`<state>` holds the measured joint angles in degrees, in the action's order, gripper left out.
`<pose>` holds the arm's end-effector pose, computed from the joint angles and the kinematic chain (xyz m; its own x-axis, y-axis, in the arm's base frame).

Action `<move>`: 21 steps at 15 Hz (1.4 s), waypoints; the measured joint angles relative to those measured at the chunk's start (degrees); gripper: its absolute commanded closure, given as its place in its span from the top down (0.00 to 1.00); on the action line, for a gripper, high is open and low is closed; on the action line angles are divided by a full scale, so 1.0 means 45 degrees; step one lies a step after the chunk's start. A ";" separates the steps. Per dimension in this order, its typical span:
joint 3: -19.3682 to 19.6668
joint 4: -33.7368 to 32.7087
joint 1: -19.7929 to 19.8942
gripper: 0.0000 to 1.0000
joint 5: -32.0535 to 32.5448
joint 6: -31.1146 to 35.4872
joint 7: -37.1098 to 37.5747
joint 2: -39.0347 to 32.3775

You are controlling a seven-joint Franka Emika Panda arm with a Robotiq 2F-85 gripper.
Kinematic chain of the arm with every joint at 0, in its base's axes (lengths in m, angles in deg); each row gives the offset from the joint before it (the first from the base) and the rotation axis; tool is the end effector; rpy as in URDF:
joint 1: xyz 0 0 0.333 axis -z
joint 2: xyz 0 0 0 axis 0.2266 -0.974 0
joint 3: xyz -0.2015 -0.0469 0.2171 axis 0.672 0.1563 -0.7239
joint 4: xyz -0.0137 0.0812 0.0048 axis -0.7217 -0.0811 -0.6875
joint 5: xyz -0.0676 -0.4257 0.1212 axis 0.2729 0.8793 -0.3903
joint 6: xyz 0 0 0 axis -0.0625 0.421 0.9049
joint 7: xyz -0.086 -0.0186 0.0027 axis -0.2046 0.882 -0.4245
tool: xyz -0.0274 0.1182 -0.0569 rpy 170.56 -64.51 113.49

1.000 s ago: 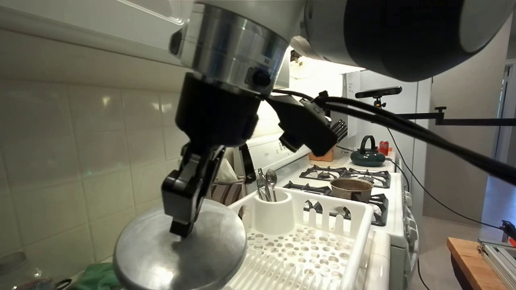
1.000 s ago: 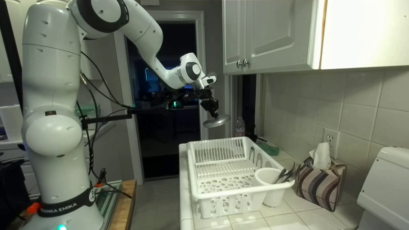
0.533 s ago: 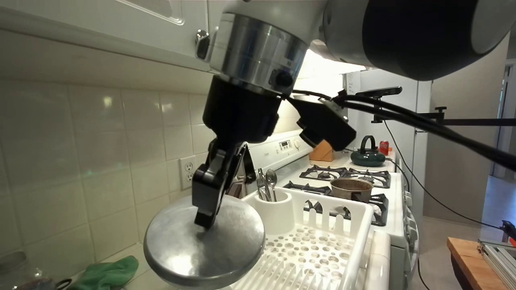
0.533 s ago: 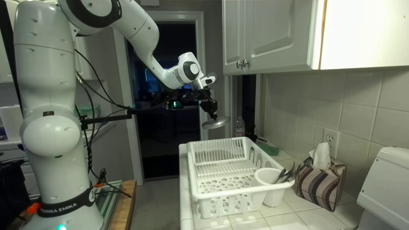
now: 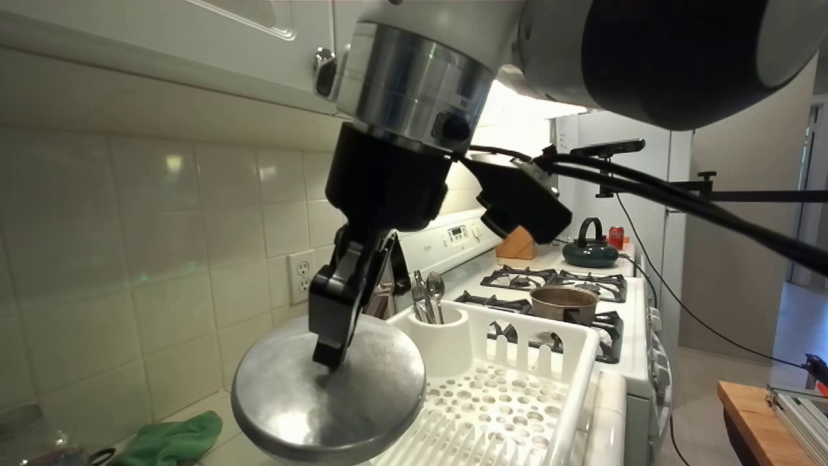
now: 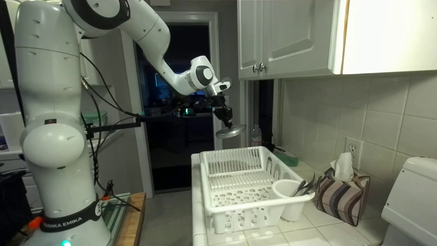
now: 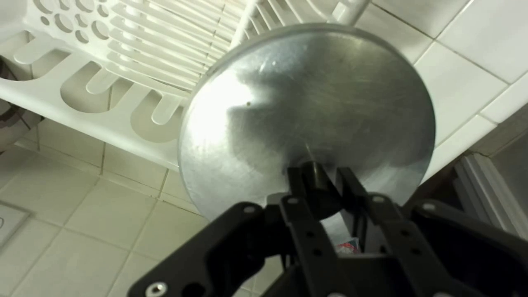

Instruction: Put the lid on the pot

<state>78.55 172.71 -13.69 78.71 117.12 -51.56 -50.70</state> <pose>0.5406 0.3529 0.3227 0.8505 0.3531 0.3898 0.3147 -0.9355 0.1608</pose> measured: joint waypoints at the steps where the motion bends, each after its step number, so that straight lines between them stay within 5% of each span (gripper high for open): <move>1: -0.0075 -0.0001 0.0172 0.06 0.0000 -0.0012 0.0018 -0.0010; 10: -0.0028 -0.0010 0.1693 0.06 -0.0038 -0.0411 0.1305 -0.0013; 21: 0.0140 0.0928 0.2859 0.06 -0.0127 -0.1627 0.4752 0.0700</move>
<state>79.18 176.89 -0.83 78.13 109.80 -30.18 -47.55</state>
